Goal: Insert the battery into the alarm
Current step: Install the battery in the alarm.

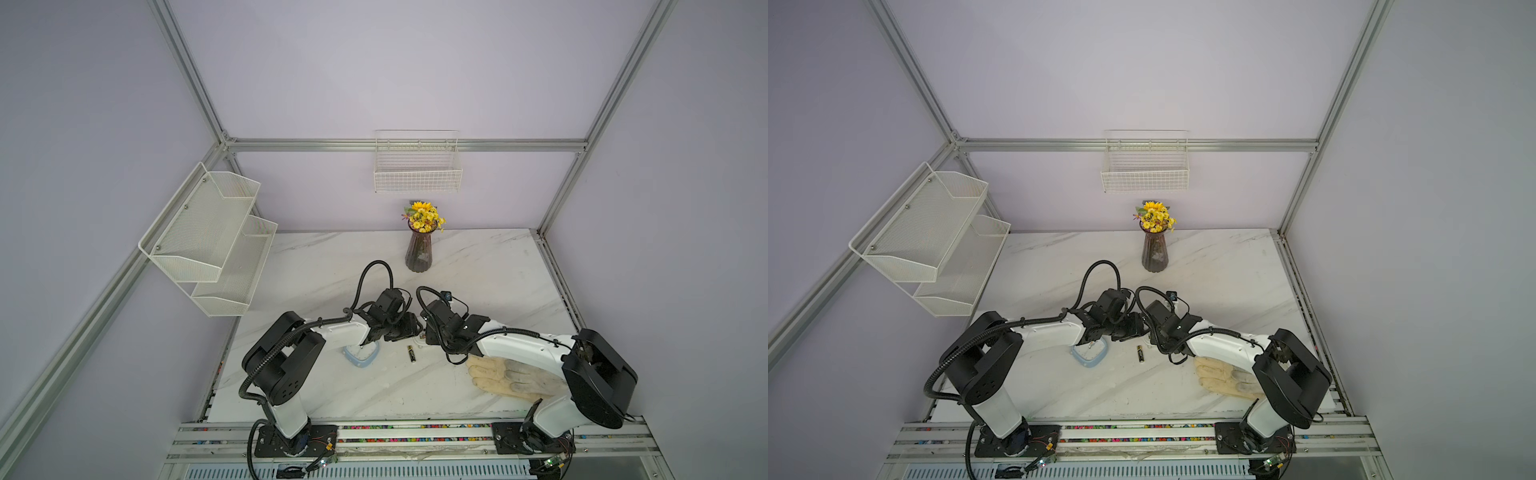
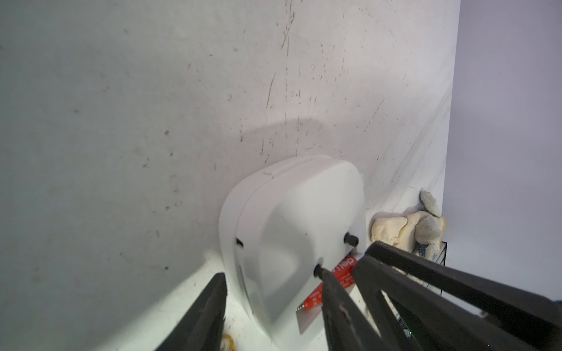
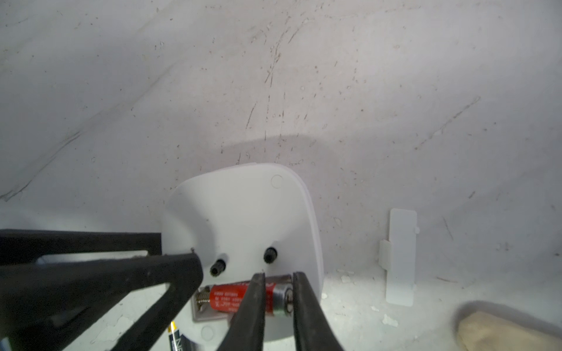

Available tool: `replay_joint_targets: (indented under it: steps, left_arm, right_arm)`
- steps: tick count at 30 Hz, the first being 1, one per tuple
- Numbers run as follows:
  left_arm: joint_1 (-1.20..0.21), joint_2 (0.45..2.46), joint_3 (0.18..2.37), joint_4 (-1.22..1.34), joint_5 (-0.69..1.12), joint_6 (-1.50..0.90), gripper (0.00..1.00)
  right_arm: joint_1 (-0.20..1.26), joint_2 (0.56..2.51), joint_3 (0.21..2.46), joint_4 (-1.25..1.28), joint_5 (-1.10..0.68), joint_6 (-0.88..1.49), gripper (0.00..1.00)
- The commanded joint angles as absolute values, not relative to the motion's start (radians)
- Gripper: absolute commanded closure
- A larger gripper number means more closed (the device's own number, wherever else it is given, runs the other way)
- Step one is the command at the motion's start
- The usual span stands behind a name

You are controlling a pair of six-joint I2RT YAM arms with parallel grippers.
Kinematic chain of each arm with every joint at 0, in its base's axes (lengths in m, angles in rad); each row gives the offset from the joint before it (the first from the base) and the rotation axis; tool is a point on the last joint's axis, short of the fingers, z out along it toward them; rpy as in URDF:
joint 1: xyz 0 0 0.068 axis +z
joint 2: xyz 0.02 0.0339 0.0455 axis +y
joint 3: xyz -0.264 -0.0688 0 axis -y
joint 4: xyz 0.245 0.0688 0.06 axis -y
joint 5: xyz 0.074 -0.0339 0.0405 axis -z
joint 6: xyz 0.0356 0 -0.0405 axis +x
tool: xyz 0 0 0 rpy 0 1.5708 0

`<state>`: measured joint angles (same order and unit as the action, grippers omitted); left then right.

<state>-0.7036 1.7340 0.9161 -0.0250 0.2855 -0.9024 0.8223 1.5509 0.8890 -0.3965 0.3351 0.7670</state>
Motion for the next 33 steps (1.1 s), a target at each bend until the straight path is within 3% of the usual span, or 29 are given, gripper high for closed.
replay_joint_targets:
  steps: [1,13,22,28,33]
  left_arm:
    - [-0.710,1.737,0.913,0.015,0.295,-0.914,0.49]
    - [-0.718,1.737,0.904,0.018,0.292,-0.920,0.49]
    - [-0.718,1.718,0.890,0.004,0.277,-0.911,0.48]
    - [-0.719,1.700,0.873,0.005,0.282,-0.914,0.48]
    - [-0.721,1.693,0.861,0.005,0.282,-0.914,0.48]
  right_arm:
    - [0.836,1.578,0.888,-0.390,0.336,0.787,0.80]
    - [0.868,1.584,0.835,-0.374,0.344,0.852,0.80]
    - [0.877,1.461,0.854,-0.435,0.453,0.891,0.66]
    - [0.879,1.458,0.881,-0.458,0.449,0.877,0.68]
    - [0.882,1.487,0.872,-0.440,0.431,0.881,0.76]
